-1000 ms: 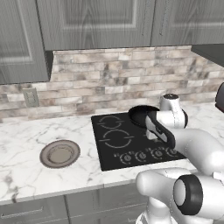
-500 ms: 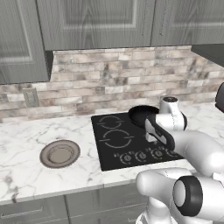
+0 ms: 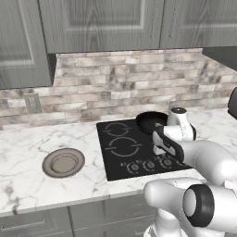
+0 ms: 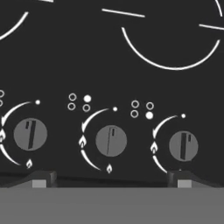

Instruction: Pick up the butter stick and place it in the pan. Then turn on the burner for the pan.

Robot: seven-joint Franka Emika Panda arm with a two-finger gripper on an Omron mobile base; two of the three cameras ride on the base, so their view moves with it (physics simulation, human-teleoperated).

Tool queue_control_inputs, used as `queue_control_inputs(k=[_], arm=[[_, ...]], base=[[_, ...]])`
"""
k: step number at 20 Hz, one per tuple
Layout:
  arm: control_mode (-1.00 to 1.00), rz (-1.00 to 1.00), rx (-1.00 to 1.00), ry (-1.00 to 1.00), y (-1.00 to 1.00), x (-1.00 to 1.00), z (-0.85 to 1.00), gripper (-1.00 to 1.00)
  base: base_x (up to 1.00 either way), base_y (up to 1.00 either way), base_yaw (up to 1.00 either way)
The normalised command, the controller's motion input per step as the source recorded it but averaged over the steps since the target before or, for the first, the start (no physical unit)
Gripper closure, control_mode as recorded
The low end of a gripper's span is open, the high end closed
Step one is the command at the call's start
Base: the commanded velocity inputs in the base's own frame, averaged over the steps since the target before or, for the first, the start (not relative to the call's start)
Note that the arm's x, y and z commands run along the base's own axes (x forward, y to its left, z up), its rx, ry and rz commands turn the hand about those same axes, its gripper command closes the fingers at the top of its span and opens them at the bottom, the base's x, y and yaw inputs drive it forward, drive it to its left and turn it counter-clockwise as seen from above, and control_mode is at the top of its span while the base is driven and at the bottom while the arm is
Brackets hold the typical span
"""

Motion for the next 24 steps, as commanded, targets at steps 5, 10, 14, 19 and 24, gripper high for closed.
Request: queue_control_inputs(k=[5,10,14,19,24], arm=[[-1.0,0.05,0.0,0.0,0.02,0.0,-0.23,-1.0],[-1.0,0.05,0.0,0.0,0.0,0.0,-0.25,-1.0],[-1.0,0.04,0.0,0.0,0.0,0.0,-0.24,-1.0],[-1.0,0.04,0.0,0.0,0.0,0.0,-0.11,-1.0],[-1.0,0.03,0.0,0.0,0.0,0.0,-0.02,-1.0]], base=[[0.0,0.0,0.0],[0.0,0.0,0.0],[0.0,0.0,0.0],[0.0,0.0,0.0],[0.0,0.0,0.0]])
